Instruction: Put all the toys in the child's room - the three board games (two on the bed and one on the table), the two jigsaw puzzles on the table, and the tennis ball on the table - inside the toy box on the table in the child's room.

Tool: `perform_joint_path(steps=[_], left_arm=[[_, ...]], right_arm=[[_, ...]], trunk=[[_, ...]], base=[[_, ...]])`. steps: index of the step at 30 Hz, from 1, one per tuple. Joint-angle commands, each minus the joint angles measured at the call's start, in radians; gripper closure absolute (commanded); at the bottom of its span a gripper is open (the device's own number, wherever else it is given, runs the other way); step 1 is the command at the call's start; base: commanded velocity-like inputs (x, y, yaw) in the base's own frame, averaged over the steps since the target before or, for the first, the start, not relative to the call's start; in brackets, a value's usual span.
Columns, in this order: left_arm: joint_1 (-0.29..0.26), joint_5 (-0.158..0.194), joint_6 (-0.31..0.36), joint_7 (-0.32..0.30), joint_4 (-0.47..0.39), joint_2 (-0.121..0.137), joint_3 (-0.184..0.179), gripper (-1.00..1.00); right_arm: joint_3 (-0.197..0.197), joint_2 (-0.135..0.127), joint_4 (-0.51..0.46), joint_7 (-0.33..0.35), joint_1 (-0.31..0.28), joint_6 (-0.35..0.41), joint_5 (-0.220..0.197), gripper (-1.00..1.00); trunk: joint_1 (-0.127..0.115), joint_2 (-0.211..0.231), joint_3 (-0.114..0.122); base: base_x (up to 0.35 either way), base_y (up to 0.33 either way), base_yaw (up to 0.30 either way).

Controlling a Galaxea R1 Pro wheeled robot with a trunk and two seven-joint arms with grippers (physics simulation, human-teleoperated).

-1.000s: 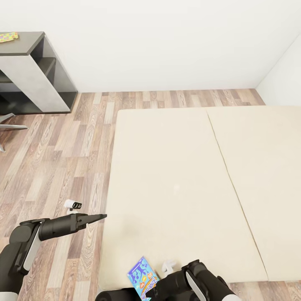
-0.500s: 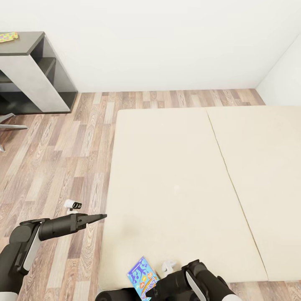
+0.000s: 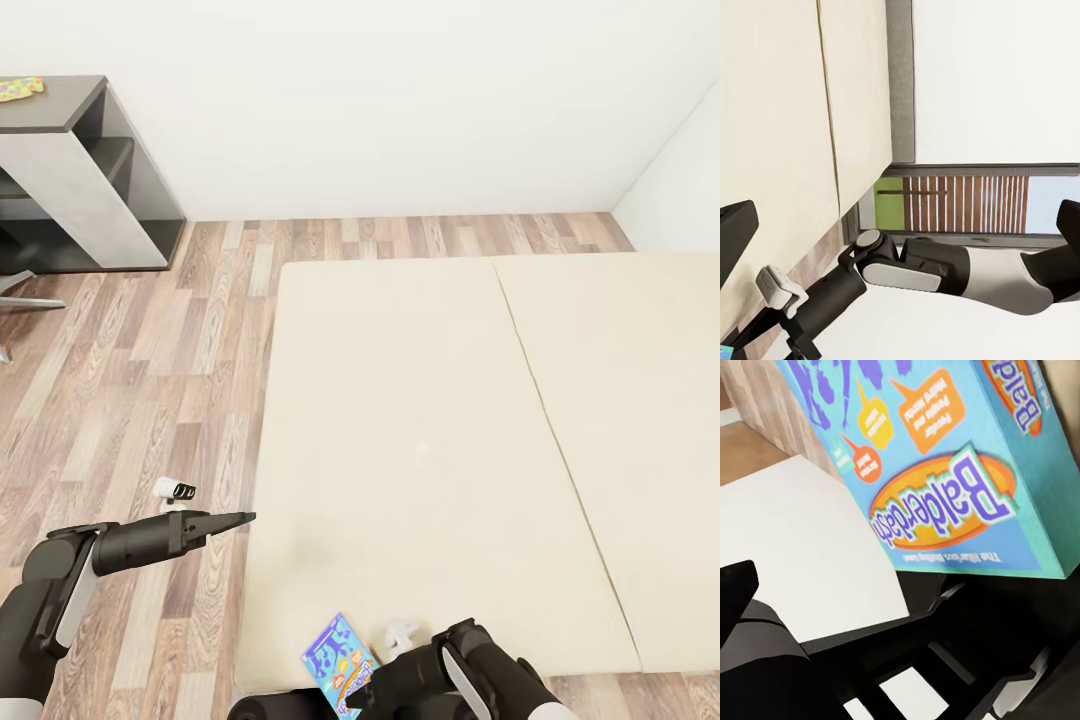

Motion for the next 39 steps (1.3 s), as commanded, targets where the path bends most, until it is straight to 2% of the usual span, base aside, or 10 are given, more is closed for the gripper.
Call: perform_joint_path(steps=[1,11,22,31,39], left_arm=[[0.0,-0.001,0.011,-0.004,0.0,0.0,0.0,-1.0],[0.0,-0.001,0.011,-0.004,0.0,0.0,0.0,-1.0],[0.0,-0.001,0.011,-0.004,0.0,0.0,0.0,-1.0],[0.0,-0.001,0.011,-0.004,0.0,0.0,0.001,-1.0],[0.0,-0.001,0.011,-0.004,0.0,0.0,0.001,-1.0]], right_arm=[[0.003,0.0,-0.002,-0.003,0.0,0.01,-0.01,-1.0],[0.004,0.005,-0.008,0.0,0.0,0.008,-0.01,-1.0],[0.004,0.022,-0.012,0.002,-0.013,0.009,-0.01,-1.0],[0.007,0.029,-0.088,0.0,-0.016,0.033,-0.008,-1.0],[0.006,0.031,-0.1,-0.001,-0.018,0.047,-0.008,-1.0]], trunk=[[0.0,-0.001,-0.001],[0.0,-0.001,-0.001],[0.0,-0.001,-0.001],[0.0,-0.001,-0.001],[0.0,-0.001,-0.001]], base=[[0.0,0.0,0.0],[0.0,0.0,0.0],[0.0,0.0,0.0],[0.0,0.0,0.0],[0.0,0.0,0.0]])
